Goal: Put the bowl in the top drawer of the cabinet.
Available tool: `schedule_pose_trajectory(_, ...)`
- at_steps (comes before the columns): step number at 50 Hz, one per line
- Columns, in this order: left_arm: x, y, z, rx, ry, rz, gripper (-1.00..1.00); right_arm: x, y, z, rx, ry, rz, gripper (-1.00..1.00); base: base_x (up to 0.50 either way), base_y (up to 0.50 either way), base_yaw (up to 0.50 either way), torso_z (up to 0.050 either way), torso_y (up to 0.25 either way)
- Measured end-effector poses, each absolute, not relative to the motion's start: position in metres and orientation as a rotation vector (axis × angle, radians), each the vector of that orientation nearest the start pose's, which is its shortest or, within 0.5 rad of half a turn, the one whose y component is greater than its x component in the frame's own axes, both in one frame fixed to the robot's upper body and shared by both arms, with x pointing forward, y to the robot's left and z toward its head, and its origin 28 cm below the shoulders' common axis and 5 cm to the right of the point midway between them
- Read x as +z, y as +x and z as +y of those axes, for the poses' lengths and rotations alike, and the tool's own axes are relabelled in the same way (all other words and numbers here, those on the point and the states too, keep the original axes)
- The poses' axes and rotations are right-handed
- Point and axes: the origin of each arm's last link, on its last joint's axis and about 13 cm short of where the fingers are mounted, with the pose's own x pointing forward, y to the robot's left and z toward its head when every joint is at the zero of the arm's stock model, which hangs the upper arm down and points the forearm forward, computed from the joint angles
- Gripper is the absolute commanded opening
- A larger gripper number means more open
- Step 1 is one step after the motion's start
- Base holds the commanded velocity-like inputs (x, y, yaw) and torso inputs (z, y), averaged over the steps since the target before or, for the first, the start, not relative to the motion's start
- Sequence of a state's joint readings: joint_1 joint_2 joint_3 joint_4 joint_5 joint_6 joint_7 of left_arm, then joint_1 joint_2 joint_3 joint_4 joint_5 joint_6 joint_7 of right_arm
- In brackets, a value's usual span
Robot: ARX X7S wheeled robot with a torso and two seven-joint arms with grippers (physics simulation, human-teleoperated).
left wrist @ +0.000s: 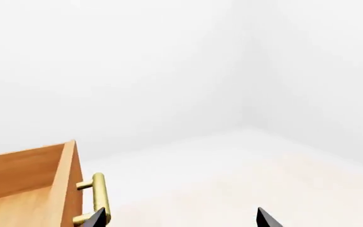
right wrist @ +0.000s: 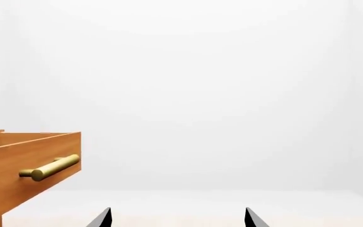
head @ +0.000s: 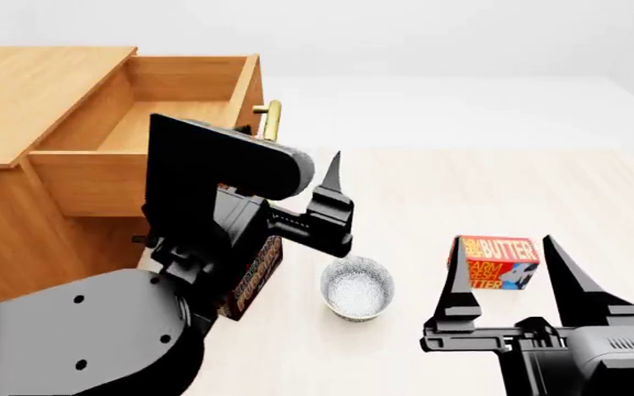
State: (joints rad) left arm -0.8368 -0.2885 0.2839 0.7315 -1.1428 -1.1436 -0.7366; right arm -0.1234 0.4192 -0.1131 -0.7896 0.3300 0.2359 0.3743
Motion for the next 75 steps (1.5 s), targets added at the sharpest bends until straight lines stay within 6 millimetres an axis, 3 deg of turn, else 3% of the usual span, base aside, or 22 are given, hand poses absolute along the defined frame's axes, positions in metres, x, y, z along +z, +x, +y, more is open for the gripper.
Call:
schedule_pose_trajectory(18,0.189,0.206,0.144,-0.491,0.067,-0.002,1.00,0.141,0.159,-0.123,-0.021,0.003,-0.356,1.00,0.00,0.00,0.00,0.000,0.000)
schedule_pose_trajectory(34,0.156,0.221,0.136,-0.529,0.134,0.150,1.00,0.140,0.157,-0.123,-0.025,0.004,-0.357,1.00,0.00,0.00,0.00,0.000,0.000)
schedule_pose_trajectory(46,0.155,0.244,0.131,-0.557,0.178,0.279,1.00,0.140,0.157,-0.123,-0.026,0.005,-0.356,1.00,0.00,0.00,0.00,0.000,0.000)
schedule_pose_trajectory(63,0.178,0.290,0.132,-0.535,0.169,0.412,1.00,0.142,0.154,-0.124,-0.029,0.005,-0.363,1.00,0.00,0.00,0.00,0.000,0.000)
schedule_pose_trajectory(75,0.182,0.304,0.132,-0.548,0.150,0.467,1.00,0.142,0.155,-0.125,-0.029,0.006,-0.363,1.00,0.00,0.00,0.00,0.000,0.000)
